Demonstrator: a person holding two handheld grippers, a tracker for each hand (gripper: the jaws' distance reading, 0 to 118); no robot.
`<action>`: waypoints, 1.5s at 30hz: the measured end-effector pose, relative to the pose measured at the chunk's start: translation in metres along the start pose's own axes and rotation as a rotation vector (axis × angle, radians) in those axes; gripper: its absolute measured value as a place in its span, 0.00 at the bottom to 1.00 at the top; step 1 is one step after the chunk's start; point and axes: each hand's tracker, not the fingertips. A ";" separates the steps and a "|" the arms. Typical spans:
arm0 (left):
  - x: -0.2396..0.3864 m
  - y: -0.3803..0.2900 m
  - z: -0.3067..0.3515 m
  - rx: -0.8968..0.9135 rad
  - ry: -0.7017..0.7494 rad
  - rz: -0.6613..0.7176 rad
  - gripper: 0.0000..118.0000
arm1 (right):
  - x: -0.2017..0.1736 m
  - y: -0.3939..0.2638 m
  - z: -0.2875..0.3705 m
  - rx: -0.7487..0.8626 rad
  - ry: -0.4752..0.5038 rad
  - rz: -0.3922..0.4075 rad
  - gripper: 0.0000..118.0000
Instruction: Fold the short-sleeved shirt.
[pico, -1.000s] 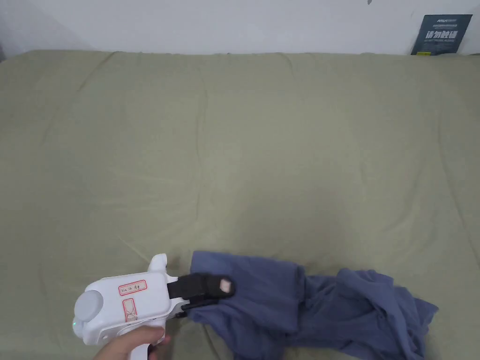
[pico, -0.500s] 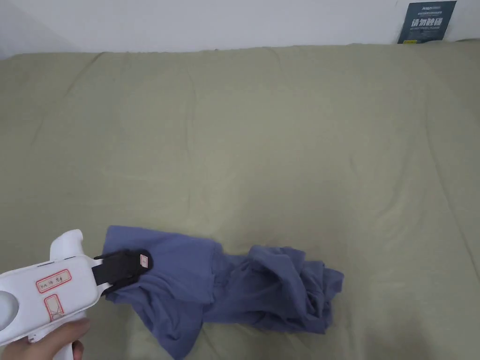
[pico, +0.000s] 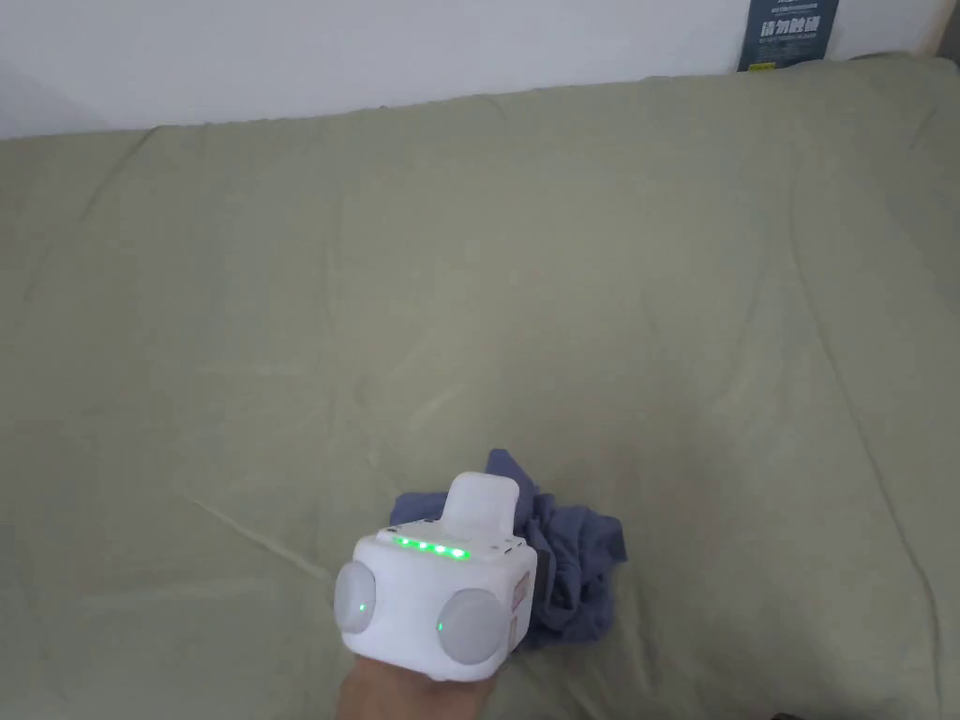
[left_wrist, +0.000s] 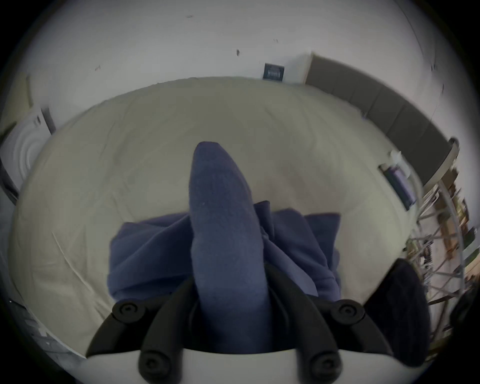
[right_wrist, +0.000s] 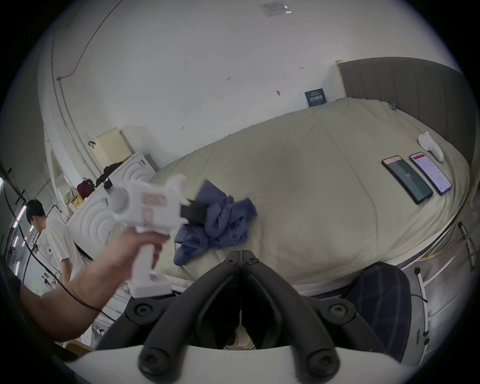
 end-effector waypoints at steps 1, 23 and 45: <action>-0.002 0.002 0.011 0.041 -0.016 0.039 0.31 | 0.001 0.001 0.004 0.010 -0.004 0.008 0.00; -0.004 -0.023 -0.034 -0.085 -0.584 0.438 0.08 | 0.026 0.004 -0.006 -0.030 0.017 -0.123 0.00; -0.191 -0.054 0.063 0.178 -0.682 0.540 1.00 | 0.059 0.027 -0.240 -0.308 0.359 -0.560 0.00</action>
